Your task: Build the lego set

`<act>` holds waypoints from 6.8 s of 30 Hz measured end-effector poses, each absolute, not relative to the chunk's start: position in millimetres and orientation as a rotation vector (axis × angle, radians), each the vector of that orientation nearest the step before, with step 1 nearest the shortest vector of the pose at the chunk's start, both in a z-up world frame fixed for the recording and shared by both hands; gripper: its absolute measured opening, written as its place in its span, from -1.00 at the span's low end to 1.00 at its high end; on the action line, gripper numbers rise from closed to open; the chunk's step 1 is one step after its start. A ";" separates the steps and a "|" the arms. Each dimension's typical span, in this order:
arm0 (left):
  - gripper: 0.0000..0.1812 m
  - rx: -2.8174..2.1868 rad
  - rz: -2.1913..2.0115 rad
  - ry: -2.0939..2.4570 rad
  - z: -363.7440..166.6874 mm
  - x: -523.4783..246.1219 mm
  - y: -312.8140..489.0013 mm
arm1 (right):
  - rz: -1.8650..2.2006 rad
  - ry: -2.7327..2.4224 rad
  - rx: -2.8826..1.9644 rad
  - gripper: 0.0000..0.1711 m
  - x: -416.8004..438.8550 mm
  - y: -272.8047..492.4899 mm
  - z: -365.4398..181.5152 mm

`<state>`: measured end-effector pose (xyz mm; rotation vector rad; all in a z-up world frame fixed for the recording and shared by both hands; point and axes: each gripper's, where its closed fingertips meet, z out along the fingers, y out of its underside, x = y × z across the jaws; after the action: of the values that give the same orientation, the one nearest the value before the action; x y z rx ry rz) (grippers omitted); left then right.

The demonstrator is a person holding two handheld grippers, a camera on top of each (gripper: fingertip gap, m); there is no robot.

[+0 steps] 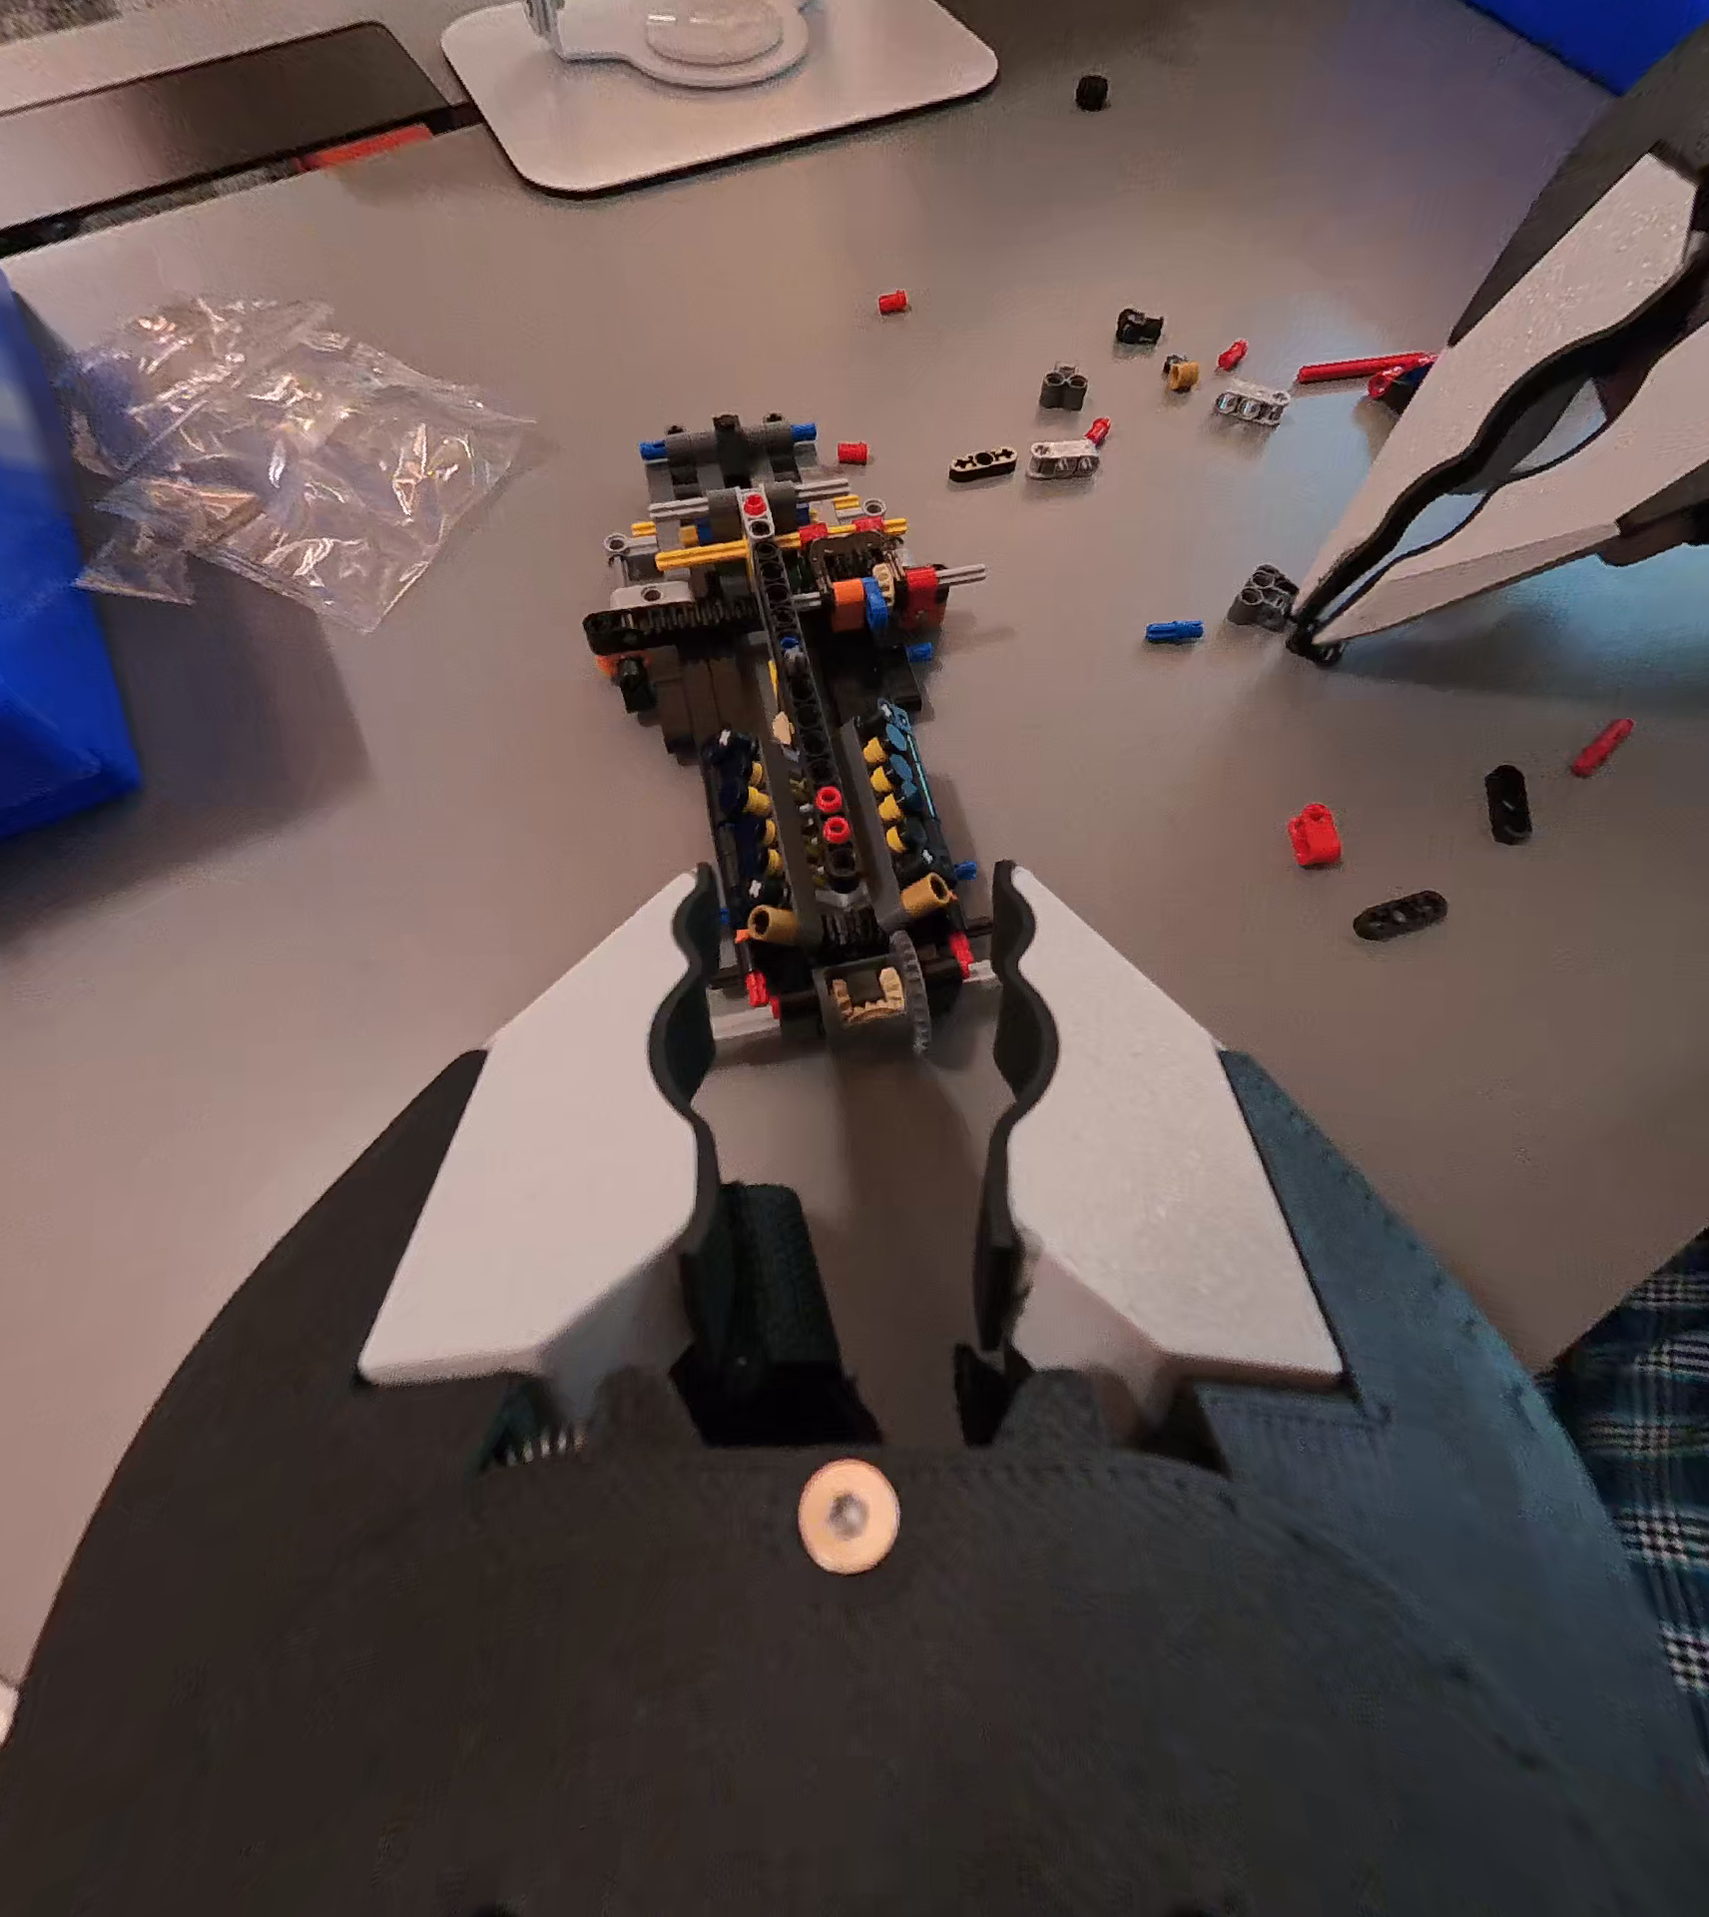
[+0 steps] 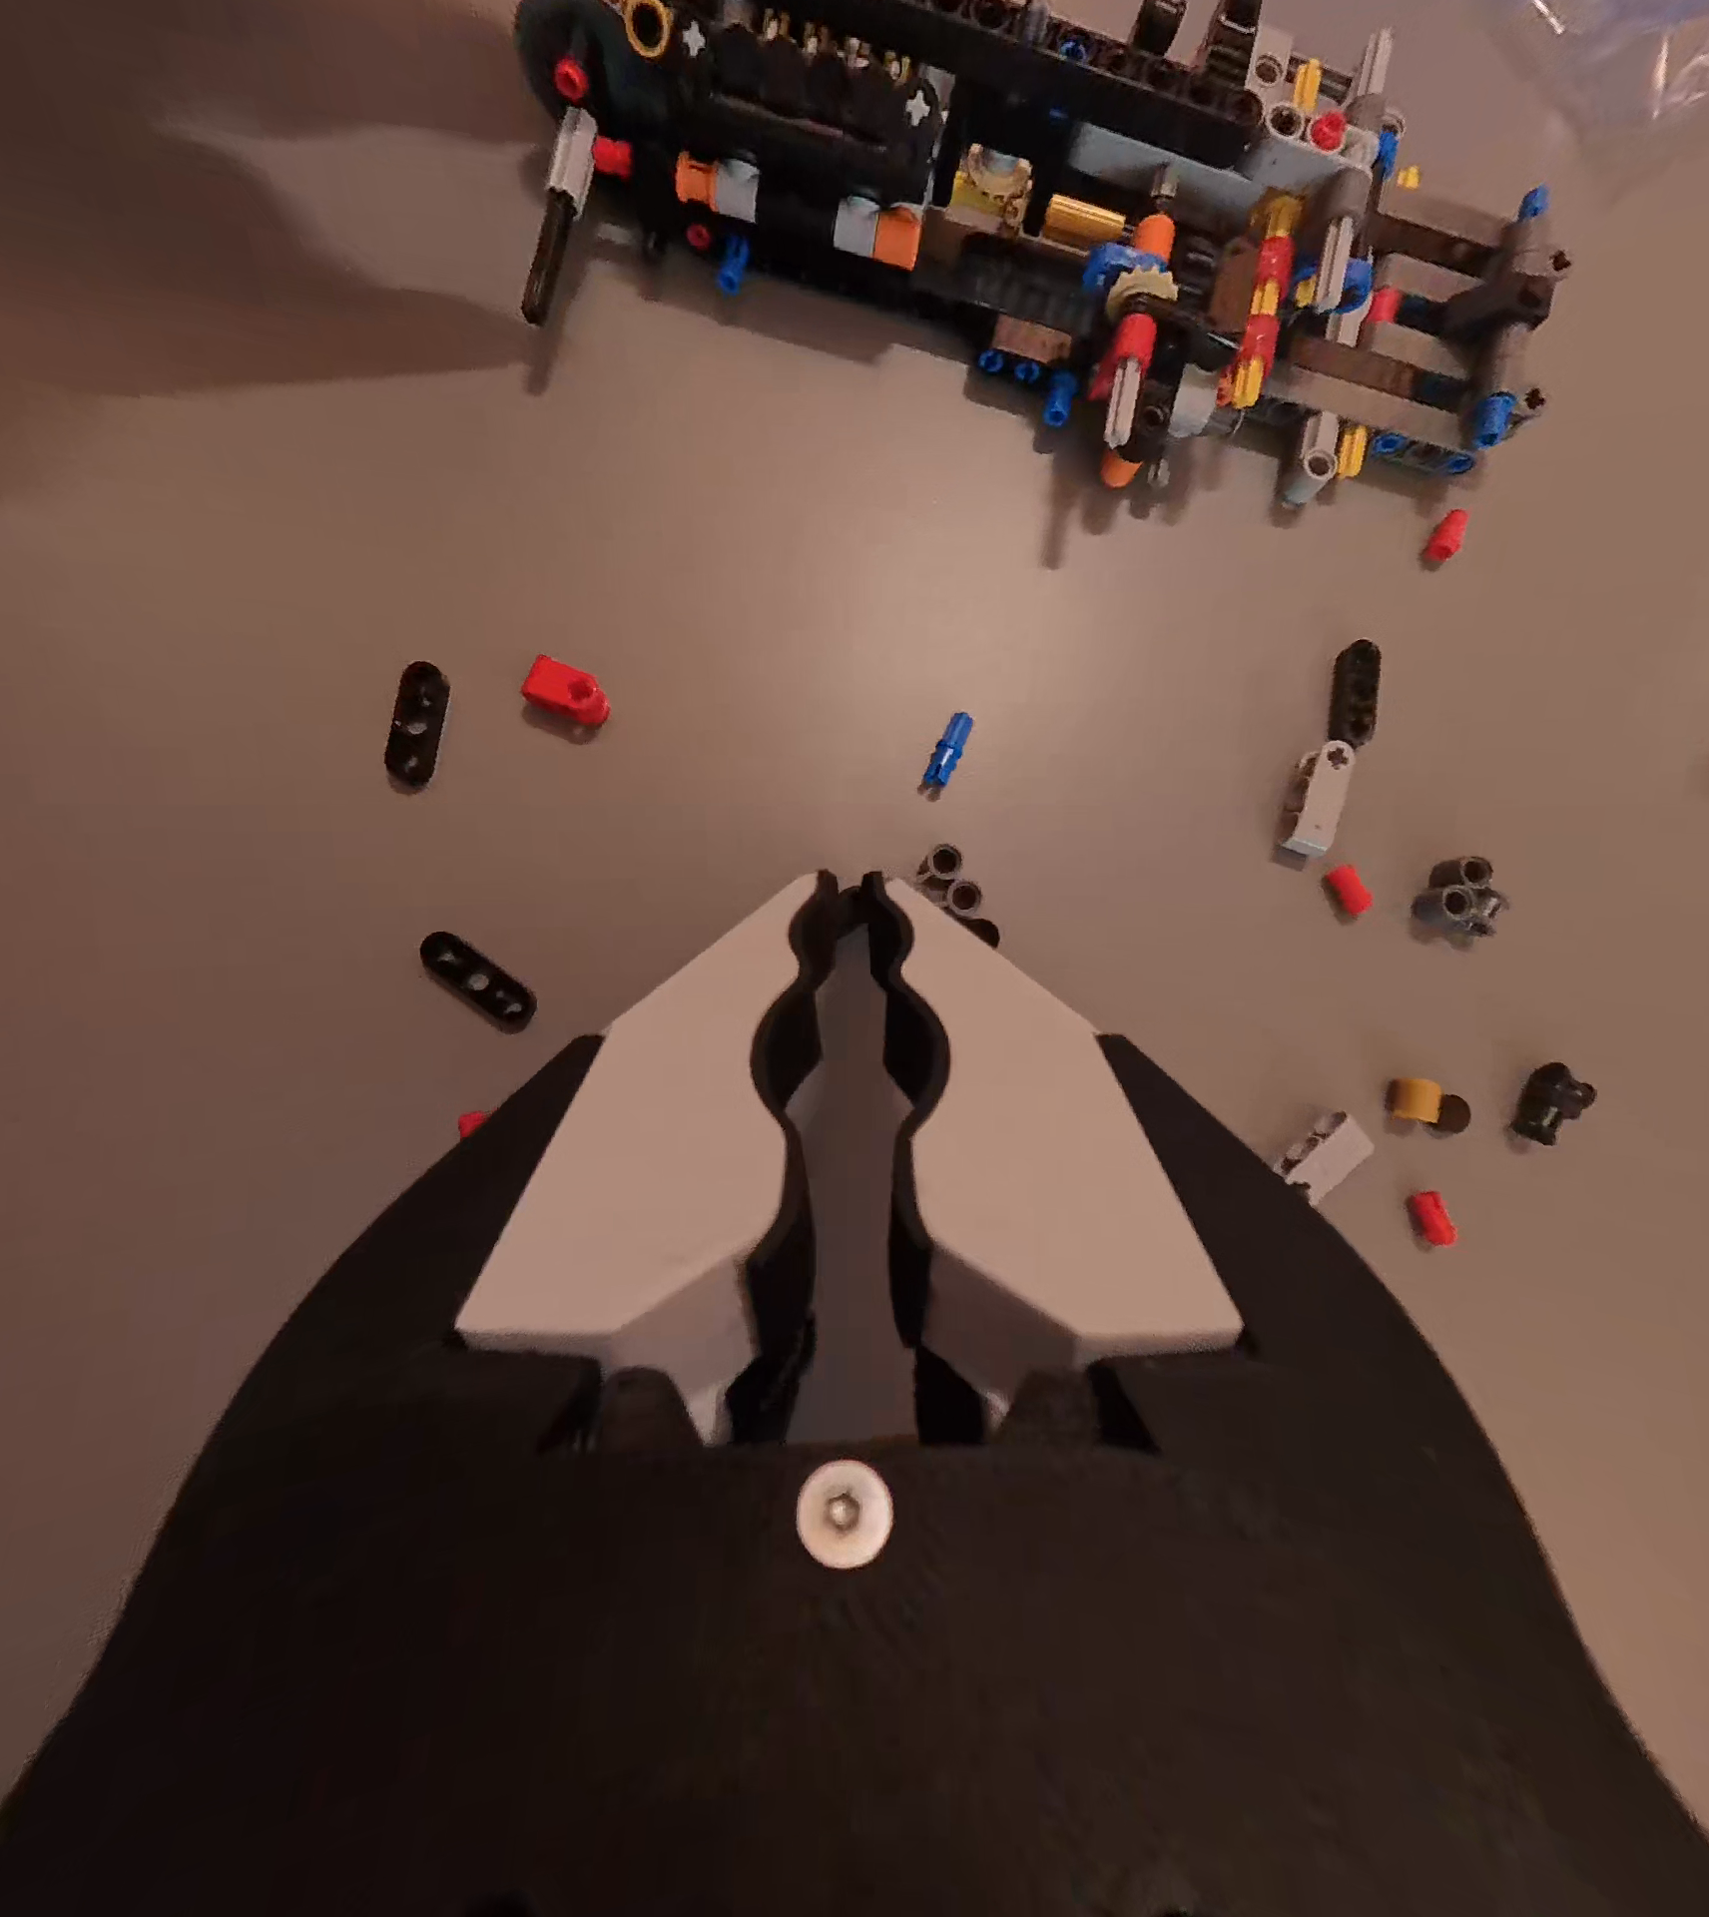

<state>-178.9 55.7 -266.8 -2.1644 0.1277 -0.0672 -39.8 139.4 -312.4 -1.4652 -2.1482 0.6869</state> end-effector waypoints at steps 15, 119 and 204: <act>-0.43 -2.138 -0.047 0.076 -263.6 -188.1 45.7 | 0.772 -2.108 -1.501 -0.75 -27.6 130.4 -299.6; -0.36 -2.093 -0.114 0.146 -260.6 -182.8 72.5 | 0.894 -2.304 -1.465 -0.95 -107.4 113.6 -317.6; -0.85 -1.793 0.538 0.762 -215.2 -113.3 118.7 | 1.554 -1.800 -1.596 -0.79 -113.5 120.0 -219.0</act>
<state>-113.3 118.7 -215.2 -1.7929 0.7624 0.5382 -113.5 120.0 -219.0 -1.5964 -1.8004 1.5542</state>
